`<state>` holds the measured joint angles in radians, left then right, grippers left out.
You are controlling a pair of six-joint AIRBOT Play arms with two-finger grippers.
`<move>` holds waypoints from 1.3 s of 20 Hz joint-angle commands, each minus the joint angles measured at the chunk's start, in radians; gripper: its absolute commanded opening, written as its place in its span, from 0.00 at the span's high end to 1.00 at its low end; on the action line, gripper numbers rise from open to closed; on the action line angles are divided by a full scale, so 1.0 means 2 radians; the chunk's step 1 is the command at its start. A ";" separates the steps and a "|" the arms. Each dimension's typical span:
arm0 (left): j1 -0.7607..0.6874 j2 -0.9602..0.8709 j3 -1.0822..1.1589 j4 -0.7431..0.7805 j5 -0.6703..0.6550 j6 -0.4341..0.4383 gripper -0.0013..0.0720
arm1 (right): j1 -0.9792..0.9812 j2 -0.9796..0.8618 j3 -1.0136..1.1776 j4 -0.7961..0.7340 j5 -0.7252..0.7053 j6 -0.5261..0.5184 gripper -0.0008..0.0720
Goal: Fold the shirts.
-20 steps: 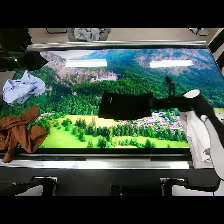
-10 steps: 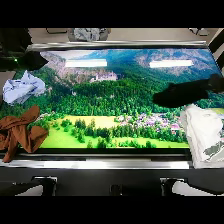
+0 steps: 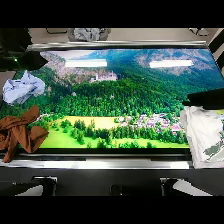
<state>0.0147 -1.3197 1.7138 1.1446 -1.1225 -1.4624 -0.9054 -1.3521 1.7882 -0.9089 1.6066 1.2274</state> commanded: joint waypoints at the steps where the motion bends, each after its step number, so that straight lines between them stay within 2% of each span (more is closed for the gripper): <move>1: 0.000 0.000 0.000 0.000 0.007 0.000 0.94 | -0.044 0.012 0.010 -0.004 0.043 0.013 0.94; 3: 0.000 0.000 0.000 0.000 0.014 0.000 0.94 | -0.051 0.014 0.010 -0.024 0.114 0.006 0.94; 7: 0.000 0.000 0.000 0.000 0.019 0.000 0.94 | -0.049 0.040 -0.036 -0.160 0.122 -0.010 0.94; 10: 0.000 0.000 0.000 0.000 0.019 0.000 0.94 | -0.049 0.074 -0.164 -0.244 0.119 -0.041 0.94; 14: 0.000 0.000 0.000 0.000 0.019 0.000 0.94 | -0.049 0.082 -0.295 -0.258 0.044 -0.045 0.94; 17: 0.000 0.000 0.000 0.000 0.019 0.000 0.94 | -0.049 0.082 -0.337 -0.281 0.000 -0.055 0.94; 21: 0.000 0.000 0.000 0.000 0.019 0.000 0.94 | -0.049 0.082 -0.374 -0.286 -0.022 -0.052 0.92; 22: 0.000 0.000 0.000 0.000 0.019 0.000 0.94 | -0.049 0.082 -0.379 -0.289 -0.025 -0.048 0.76; 24: 0.000 0.001 0.000 -0.007 0.019 0.000 0.94 | -0.049 0.082 -0.377 -0.290 -0.026 -0.056 0.01; 26: 0.000 0.004 0.006 -0.009 0.019 0.000 0.94 | -0.049 0.082 -0.336 -0.294 -0.023 -0.105 0.03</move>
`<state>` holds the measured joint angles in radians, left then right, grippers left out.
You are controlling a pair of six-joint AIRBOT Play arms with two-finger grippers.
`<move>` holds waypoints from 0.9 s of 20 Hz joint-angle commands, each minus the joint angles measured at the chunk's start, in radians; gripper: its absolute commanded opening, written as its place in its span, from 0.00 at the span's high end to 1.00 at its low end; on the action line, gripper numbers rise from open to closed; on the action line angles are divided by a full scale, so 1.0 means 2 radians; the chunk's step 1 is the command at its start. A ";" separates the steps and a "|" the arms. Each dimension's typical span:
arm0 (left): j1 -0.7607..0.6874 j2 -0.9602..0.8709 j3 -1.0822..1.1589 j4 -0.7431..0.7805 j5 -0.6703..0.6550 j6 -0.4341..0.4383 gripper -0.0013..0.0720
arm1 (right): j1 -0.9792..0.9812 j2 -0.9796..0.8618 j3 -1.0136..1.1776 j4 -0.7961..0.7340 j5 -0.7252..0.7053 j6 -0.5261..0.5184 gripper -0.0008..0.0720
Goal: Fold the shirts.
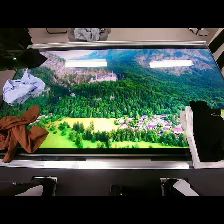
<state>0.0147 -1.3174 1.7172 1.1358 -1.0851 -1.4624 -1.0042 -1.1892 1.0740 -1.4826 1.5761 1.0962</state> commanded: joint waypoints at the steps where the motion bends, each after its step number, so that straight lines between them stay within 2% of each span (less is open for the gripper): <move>1: 0.000 0.004 0.015 -0.005 0.000 0.000 0.94 | 0.000 0.000 0.068 -0.007 -0.020 -0.053 0.03; 3: 0.001 0.005 0.053 0.001 0.003 0.014 0.94 | 0.009 0.001 0.194 0.015 -0.099 -0.062 0.03; 5: -0.004 -0.001 0.103 0.059 0.010 0.008 0.94 | 0.064 0.000 0.310 0.034 -0.219 -0.083 0.03; 7: -0.015 -0.014 0.138 0.164 0.002 -0.039 0.94 | 0.161 0.000 0.371 0.034 -0.314 -0.084 0.04; 8: -0.022 -0.020 0.139 0.220 -0.015 -0.067 0.94 | 0.220 0.000 0.377 0.034 -0.328 -0.084 0.04; 9: -0.026 -0.029 0.137 0.260 -0.049 -0.091 0.94 | 0.277 -0.004 0.377 0.031 -0.312 -0.084 0.04; 10: -0.027 -0.040 0.134 0.268 -0.093 -0.100 0.94 | 0.332 -0.017 0.376 0.022 -0.272 -0.082 0.04; 11: -0.027 -0.051 0.126 0.268 -0.142 -0.100 0.82 | 0.385 -0.039 0.374 0.014 -0.215 -0.066 0.04; 12: -0.027 -0.063 0.109 0.265 -0.199 -0.100 0.42 | 0.424 -0.065 0.372 0.015 -0.150 -0.041 0.06; 13: -0.027 -0.071 0.080 0.251 -0.255 -0.098 0.07 | 0.459 -0.098 0.371 0.024 -0.076 -0.021 0.07; 14: -0.027 -0.070 0.042 0.238 -0.291 -0.087 0.06 | 0.483 -0.130 0.366 0.050 -0.021 -0.017 0.07; 15: -0.029 -0.059 -0.013 0.223 -0.299 -0.078 0.06 | 0.501 -0.158 0.352 0.086 0.023 -0.018 0.07; 16: -0.033 -0.039 -0.070 0.216 -0.280 -0.077 0.06 | 0.516 -0.174 0.332 0.103 0.039 -0.016 0.07; 18: -0.041 0.014 -0.176 0.214 -0.210 -0.085 0.07 | 0.546 -0.176 0.286 0.093 0.007 -0.008 0.07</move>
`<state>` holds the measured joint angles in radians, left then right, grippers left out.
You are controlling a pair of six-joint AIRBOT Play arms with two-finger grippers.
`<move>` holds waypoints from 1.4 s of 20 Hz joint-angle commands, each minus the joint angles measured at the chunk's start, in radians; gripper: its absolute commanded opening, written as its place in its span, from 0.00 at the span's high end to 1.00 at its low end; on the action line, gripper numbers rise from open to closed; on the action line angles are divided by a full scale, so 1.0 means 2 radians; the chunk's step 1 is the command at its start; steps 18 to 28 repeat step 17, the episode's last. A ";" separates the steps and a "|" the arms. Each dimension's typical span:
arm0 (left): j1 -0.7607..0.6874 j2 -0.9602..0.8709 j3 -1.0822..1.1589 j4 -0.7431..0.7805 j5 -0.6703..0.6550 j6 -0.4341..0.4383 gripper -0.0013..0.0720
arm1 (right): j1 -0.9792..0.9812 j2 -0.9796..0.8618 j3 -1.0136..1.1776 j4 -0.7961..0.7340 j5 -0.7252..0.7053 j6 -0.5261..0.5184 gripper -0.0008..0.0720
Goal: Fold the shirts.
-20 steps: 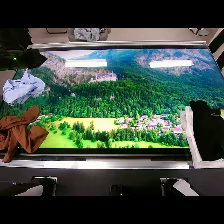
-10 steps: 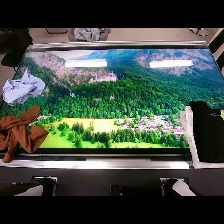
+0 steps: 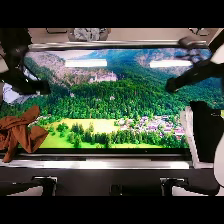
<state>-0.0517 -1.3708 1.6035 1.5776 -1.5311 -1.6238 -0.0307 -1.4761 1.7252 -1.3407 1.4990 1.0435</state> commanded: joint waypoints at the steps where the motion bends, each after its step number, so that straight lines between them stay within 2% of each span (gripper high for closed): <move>1: -0.009 0.062 -0.156 -0.007 0.044 -0.013 0.07 | 0.069 -0.032 -0.051 0.013 0.027 0.026 0.07; 3: -0.009 0.076 -0.181 -0.007 0.067 -0.015 0.08 | 0.081 -0.032 -0.056 -0.012 0.010 0.036 0.07; 7: -0.009 0.075 -0.181 -0.008 0.067 -0.013 0.08 | 0.083 -0.031 -0.056 -0.026 0.010 0.032 0.07; 28: -0.009 0.075 -0.181 -0.008 0.067 -0.013 0.08 | 0.083 -0.031 -0.056 -0.028 0.010 0.032 0.07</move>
